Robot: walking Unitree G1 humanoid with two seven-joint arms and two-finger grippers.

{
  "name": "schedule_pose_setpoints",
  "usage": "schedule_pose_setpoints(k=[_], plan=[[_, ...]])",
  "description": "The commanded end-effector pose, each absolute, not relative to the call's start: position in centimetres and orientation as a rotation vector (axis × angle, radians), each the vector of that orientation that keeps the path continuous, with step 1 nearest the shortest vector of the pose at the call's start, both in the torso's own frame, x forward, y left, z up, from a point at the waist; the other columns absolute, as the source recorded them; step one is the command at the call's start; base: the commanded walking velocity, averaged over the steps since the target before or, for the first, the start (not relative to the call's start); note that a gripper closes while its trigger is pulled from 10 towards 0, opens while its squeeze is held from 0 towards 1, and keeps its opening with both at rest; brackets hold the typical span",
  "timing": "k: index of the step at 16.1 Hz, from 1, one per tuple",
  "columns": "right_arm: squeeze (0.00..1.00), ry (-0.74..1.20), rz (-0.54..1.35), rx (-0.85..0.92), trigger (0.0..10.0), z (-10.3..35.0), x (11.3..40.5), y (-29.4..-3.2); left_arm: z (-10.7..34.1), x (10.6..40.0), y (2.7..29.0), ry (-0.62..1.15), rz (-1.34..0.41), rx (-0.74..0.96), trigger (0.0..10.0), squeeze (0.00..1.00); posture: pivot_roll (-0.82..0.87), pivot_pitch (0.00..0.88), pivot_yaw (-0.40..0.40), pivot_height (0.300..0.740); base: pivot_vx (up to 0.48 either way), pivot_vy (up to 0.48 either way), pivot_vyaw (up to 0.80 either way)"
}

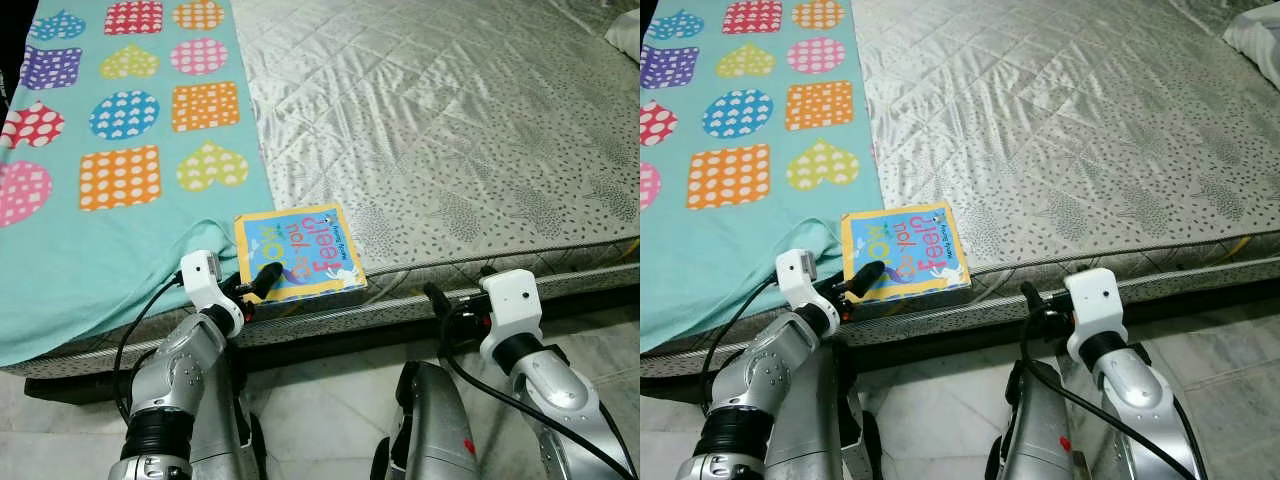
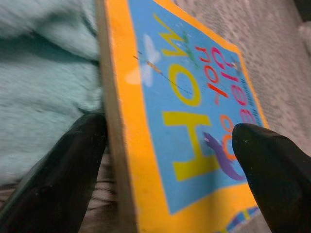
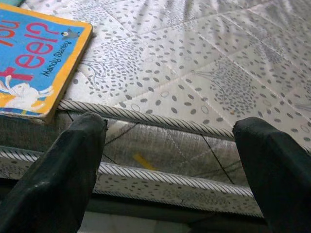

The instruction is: Clean up the room

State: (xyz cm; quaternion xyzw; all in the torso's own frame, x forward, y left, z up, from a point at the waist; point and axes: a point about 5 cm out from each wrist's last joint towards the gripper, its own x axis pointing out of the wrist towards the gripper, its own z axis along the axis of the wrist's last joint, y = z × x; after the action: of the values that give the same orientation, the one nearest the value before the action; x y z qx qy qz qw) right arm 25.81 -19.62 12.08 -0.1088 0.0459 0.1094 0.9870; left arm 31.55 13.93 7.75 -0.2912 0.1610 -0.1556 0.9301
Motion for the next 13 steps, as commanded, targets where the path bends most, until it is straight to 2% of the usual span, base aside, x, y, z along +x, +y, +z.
schedule_pose_setpoints(k=[1,4,5,6,9,13], plan=[[0.00,0.106,0.221,-0.223,10.0,11.7,25.7,-19.7,6.3,30.7,12.1,0.435,-0.395,-0.620,10.0,0.00,-0.09,0.266,-0.039,0.526,0.000,0.000,0.00],[0.00,0.100,0.219,-0.225,10.0,11.7,25.9,-19.6,6.0,30.8,12.1,0.463,-0.417,-0.663,10.0,0.00,-0.09,0.264,-0.038,0.526,0.000,0.000,0.00],[0.00,0.099,0.219,-0.226,10.0,11.7,25.9,-19.6,6.1,30.9,12.2,0.456,-0.418,-0.690,4.8,0.00,-0.10,0.261,-0.039,0.526,0.000,0.000,0.00],[0.00,0.097,0.218,-0.228,10.0,11.7,26.0,-19.5,6.3,31.0,12.3,0.436,-0.434,-0.749,0.0,0.00,-0.10,0.259,-0.040,0.526,0.000,0.000,0.00],[0.00,0.081,0.218,-0.236,10.0,12.0,26.1,-19.5,6.5,31.0,12.1,0.439,-0.512,-0.845,0.0,0.00,-0.11,0.254,-0.041,0.526,0.000,0.000,0.00],[0.00,0.073,0.214,-0.243,10.0,12.2,26.2,-19.7,6.7,31.7,12.0,0.438,-0.534,-0.935,0.0,0.00,-0.11,0.251,-0.043,0.526,0.000,0.000,0.00]])
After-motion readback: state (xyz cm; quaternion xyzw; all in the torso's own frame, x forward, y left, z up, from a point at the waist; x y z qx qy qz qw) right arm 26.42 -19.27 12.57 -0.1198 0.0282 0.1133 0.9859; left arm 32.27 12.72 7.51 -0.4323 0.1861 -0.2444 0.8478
